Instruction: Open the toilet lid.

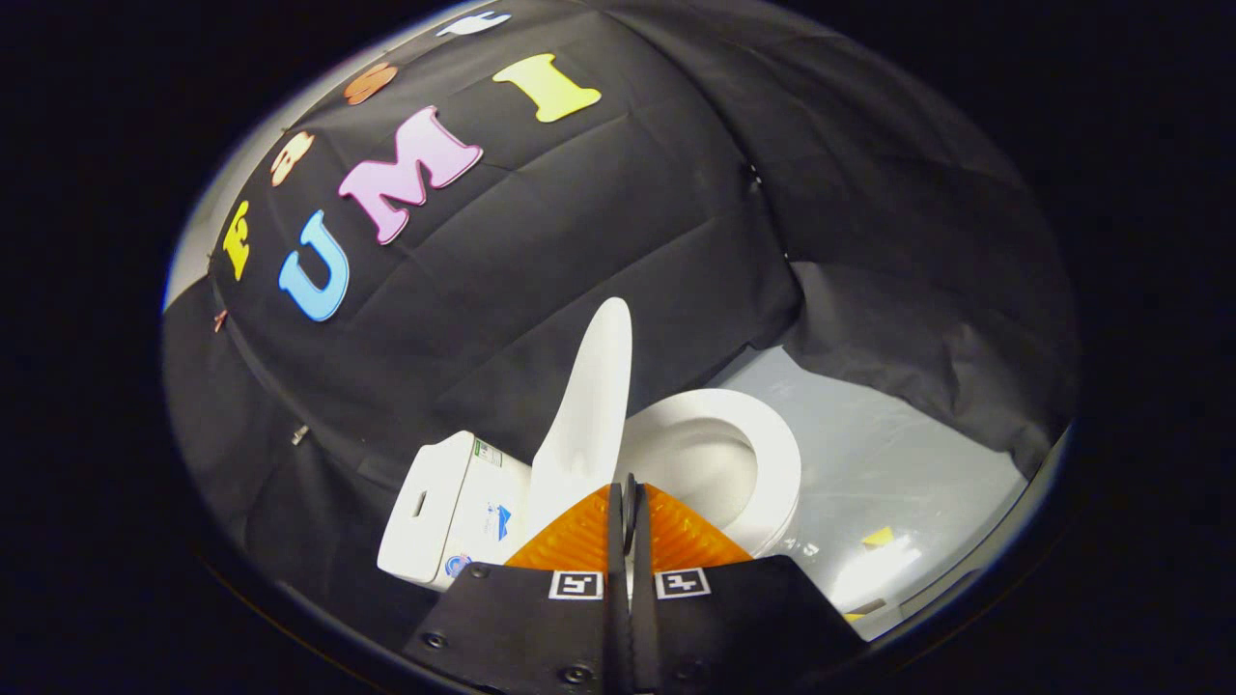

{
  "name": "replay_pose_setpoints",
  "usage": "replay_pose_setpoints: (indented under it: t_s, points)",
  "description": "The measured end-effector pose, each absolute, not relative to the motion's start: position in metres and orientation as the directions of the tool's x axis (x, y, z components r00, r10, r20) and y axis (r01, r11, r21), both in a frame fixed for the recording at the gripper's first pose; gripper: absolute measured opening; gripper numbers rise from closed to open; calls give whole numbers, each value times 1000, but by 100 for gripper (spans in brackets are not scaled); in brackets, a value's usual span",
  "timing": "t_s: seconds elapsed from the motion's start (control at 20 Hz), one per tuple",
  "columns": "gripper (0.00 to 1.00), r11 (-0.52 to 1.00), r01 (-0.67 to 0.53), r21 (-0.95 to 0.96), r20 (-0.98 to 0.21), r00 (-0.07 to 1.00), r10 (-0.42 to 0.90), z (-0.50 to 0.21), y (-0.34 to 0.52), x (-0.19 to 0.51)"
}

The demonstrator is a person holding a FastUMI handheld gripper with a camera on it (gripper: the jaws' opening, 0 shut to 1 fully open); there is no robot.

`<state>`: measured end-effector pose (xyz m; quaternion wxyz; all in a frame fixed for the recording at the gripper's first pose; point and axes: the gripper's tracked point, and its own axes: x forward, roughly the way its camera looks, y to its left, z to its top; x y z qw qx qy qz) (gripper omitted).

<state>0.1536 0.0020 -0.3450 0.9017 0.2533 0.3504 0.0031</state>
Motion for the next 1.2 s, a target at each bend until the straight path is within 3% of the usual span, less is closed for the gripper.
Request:
replay_pose_setpoints:
  t_s: [0.55, 1.2]
  points:
    - [7, 960, 93, 263, -590, 803, 83, -271, 93, 160]
    - [8, 982, -38, 186, -520, 844, 131, -221, 222, 153]
